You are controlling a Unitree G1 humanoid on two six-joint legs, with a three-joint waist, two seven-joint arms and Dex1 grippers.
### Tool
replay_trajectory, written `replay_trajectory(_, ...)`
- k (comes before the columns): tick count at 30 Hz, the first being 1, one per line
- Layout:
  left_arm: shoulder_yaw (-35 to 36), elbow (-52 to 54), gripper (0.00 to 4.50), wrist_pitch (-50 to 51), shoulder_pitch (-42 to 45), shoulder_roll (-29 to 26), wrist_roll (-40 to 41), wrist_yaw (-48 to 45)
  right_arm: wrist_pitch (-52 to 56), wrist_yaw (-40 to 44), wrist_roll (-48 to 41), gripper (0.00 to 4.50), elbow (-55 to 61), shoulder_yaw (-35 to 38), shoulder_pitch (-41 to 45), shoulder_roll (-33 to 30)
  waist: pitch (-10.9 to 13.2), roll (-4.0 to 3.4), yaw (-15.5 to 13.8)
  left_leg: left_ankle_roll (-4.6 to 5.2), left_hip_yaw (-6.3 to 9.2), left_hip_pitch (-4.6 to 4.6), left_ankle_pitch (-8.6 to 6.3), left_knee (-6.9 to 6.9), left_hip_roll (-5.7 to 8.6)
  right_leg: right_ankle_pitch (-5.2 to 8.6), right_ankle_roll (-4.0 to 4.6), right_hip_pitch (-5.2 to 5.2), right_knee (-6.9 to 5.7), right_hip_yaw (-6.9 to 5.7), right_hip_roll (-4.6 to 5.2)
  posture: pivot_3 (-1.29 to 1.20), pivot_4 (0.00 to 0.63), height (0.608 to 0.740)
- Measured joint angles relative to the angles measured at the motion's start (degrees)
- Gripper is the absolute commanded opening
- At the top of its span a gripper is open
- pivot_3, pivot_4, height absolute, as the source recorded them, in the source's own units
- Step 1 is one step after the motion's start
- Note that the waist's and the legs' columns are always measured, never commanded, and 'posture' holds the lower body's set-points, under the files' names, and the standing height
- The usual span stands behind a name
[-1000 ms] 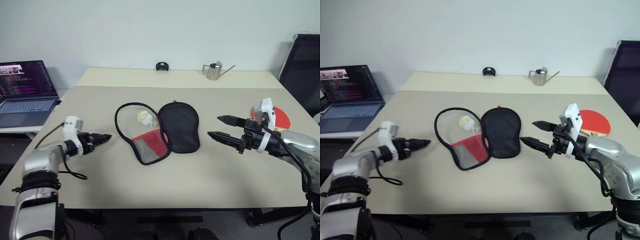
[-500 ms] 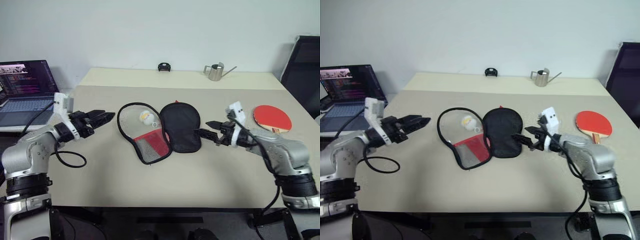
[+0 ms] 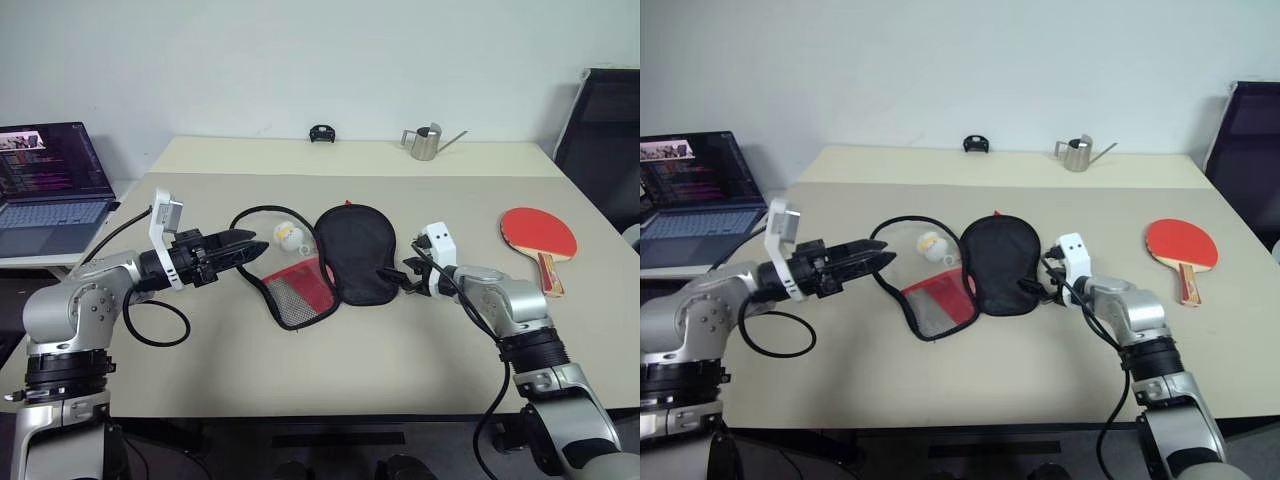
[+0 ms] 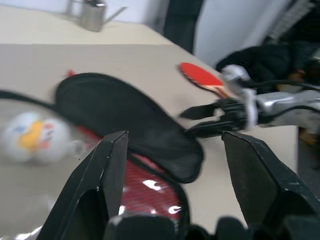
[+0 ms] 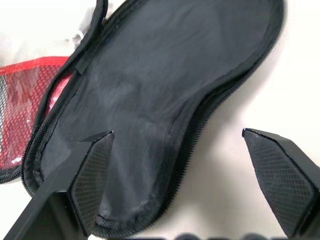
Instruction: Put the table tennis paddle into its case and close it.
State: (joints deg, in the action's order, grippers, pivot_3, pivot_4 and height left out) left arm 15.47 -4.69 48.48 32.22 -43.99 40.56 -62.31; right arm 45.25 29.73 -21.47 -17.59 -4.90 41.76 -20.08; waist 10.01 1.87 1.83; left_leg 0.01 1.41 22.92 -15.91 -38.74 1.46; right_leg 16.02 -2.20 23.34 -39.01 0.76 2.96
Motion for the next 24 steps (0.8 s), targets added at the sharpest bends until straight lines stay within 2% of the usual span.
replay_trajectory(10, -2.4, -0.4, 3.22, -2.4, 2.3, -1.6, -0.7, -3.3, -1.6, 1.2, 3.3, 4.50, -6.7, -0.7, 3.3, 3.8, 0.0, 0.00, 0.3, 0.00, -0.01, -0.07, 0.00, -0.01, -0.02, 0.00, 0.00, -0.02, -0.05, 0.04, -0.04, 0.00, 0.150, 0.740)
replay_trajectory(13, -2.9, -0.4, 3.27, -2.6, 2.4, -1.6, -0.9, -3.6, -1.4, 1.3, 3.5, 3.96, -7.6, -0.3, 3.9, 5.1, 0.0, 0.00, 0.7, 0.00, 0.00, -0.07, 0.00, -0.01, -0.02, 0.00, 0.00, -0.01, -0.06, 0.05, -0.04, 0.00, 0.150, 0.740)
replay_trajectory(17, -4.1, -0.4, 3.27, -2.8, 2.2, -2.2, -1.4, -4.9, -0.6, 1.3, 3.5, 2.63, -7.9, 0.4, 4.0, 6.4, 0.0, -0.01, 0.7, 0.00, -0.01, -0.04, 0.00, 0.00, -0.02, 0.00, 0.00, 0.00, -0.03, 0.05, -0.04, 0.00, 0.150, 0.740)
replay_trajectory(24, -6.5, -0.1, 3.27, -4.7, 1.8, -4.5, -2.6, -9.5, 1.6, 1.2, 3.5, 0.06, -7.9, 0.9, 4.0, 7.6, 0.0, -0.03, 0.7, 0.00, 0.00, -0.04, 0.00, 0.02, -0.02, 0.00, 0.00, 0.01, -0.03, 0.05, -0.03, 0.00, 0.150, 0.740)
